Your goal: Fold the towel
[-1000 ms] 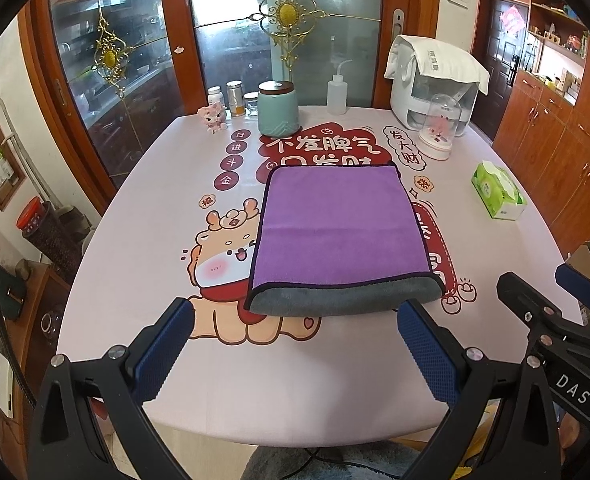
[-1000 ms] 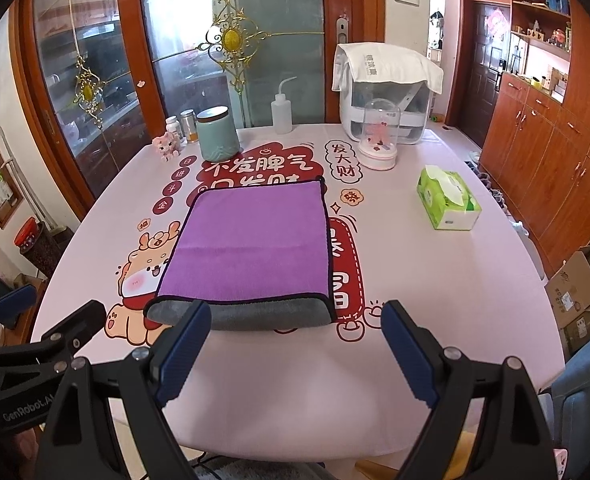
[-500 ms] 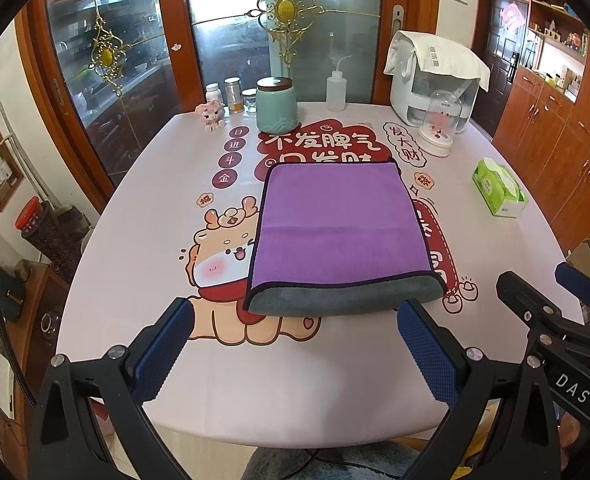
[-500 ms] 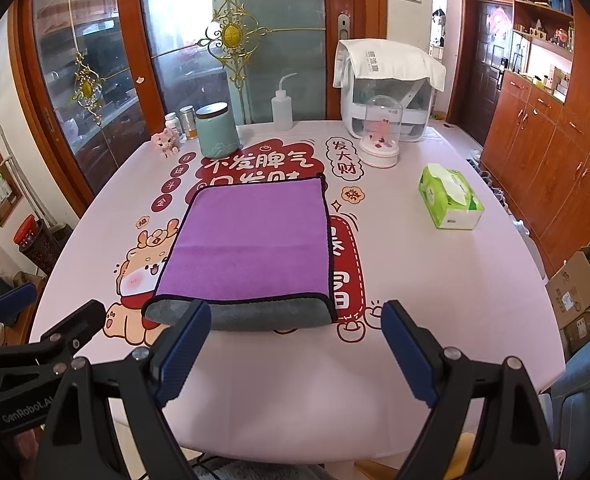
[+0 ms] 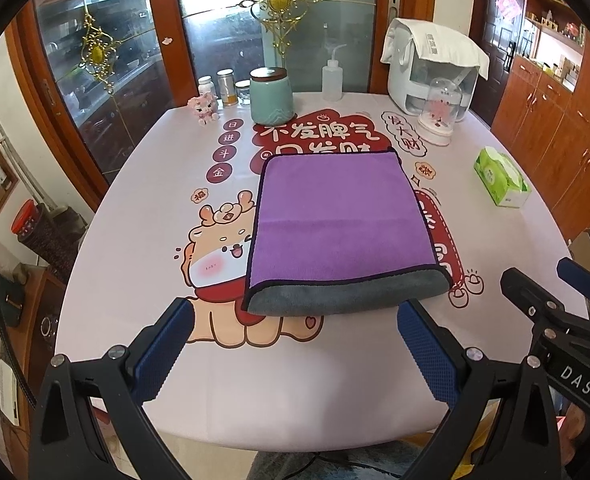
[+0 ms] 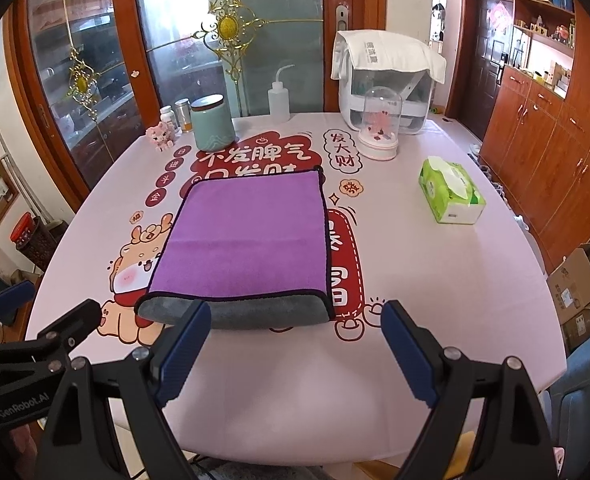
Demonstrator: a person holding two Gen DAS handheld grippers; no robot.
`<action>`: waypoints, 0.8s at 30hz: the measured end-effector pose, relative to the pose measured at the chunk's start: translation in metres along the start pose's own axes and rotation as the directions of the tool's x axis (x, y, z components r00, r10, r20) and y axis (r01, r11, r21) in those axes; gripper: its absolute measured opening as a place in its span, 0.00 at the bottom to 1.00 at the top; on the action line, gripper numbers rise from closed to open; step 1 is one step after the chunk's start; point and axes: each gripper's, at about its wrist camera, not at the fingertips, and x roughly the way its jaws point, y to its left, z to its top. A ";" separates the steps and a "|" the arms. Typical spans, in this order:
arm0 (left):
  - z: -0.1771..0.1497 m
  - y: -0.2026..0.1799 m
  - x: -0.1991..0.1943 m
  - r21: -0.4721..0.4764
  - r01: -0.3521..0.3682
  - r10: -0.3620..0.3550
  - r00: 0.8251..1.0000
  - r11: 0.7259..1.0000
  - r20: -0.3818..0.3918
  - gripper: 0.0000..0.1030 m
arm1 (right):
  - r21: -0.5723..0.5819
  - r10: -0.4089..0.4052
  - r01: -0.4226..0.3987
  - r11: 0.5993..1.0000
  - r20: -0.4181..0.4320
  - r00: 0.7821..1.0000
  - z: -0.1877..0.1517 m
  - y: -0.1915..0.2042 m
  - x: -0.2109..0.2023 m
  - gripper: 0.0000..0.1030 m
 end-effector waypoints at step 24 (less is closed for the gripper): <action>0.005 0.068 0.127 0.110 0.136 -0.119 0.982 0.985 -0.146 0.98 | -0.117 0.083 -0.106 0.987 -0.189 0.978 -0.008 -0.018 0.119 0.66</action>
